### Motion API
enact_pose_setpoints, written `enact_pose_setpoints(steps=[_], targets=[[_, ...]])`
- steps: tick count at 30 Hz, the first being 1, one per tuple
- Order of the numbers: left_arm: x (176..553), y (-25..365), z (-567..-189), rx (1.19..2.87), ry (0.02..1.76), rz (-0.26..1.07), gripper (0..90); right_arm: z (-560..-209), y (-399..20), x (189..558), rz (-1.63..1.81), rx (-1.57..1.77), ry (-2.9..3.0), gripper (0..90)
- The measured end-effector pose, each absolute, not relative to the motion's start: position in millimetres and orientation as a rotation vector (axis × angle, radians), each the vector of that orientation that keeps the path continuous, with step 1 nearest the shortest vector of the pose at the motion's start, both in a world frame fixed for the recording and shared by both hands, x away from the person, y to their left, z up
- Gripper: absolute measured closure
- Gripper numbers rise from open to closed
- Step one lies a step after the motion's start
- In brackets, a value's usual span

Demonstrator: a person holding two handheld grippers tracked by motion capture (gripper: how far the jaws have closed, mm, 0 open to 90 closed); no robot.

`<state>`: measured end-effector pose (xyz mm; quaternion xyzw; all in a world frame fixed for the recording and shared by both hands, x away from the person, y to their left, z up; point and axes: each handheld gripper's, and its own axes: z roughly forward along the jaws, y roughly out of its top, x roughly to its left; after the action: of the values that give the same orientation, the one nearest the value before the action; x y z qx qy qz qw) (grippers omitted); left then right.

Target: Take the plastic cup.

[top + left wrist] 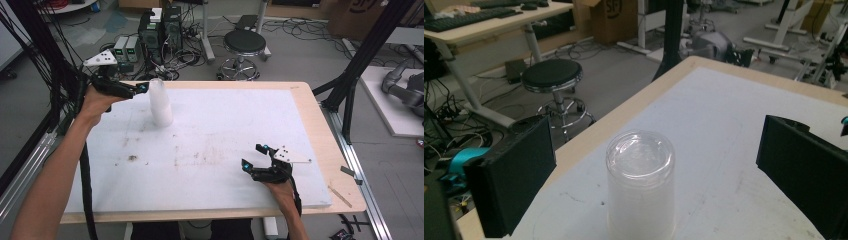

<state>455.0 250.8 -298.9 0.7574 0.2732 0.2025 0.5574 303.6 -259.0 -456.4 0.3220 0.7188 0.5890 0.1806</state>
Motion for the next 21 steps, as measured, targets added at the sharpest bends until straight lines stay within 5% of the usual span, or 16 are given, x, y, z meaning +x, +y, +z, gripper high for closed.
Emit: enact_pose_setpoints(steps=[21], targets=[[503, 222, -311, 2.057, 0.634, 0.368, 2.4, -456, -258, 305, 1.66, 0.916, 2.039, 15.7]])
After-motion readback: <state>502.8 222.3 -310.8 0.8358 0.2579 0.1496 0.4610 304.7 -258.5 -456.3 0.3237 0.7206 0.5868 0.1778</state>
